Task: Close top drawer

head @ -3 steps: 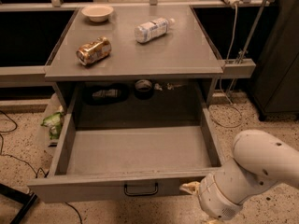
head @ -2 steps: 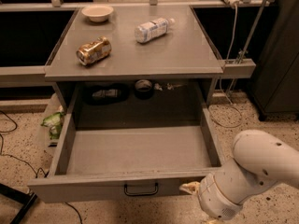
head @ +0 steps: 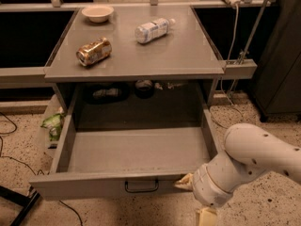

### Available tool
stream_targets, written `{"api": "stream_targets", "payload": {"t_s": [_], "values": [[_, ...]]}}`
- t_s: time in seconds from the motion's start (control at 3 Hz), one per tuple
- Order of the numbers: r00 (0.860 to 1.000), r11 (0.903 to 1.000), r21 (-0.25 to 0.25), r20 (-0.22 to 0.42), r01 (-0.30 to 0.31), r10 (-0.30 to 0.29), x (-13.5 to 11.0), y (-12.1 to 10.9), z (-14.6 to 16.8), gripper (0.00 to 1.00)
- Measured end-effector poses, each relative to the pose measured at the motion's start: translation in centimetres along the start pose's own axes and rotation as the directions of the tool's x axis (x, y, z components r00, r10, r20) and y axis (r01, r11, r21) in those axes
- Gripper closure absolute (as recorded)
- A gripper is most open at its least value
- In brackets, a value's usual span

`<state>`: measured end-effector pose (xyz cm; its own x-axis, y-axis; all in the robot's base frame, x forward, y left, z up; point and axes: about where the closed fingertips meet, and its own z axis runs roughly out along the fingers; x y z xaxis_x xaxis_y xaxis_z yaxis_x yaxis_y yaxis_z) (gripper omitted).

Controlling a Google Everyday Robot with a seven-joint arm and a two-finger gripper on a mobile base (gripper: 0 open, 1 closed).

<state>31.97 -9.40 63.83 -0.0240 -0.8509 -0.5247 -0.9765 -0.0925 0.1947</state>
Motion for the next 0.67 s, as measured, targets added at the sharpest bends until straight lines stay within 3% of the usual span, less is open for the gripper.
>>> {"api": "stream_targets", "payload": {"t_s": [0.33, 0.67], "values": [[0.999, 0.9985, 0.044, 0.011, 0.032, -0.033, -0.15, -5.40, 0.37, 0.00], [0.999, 0.9985, 0.044, 0.011, 0.032, -0.033, -0.15, -5.41, 0.37, 0.00]]}}
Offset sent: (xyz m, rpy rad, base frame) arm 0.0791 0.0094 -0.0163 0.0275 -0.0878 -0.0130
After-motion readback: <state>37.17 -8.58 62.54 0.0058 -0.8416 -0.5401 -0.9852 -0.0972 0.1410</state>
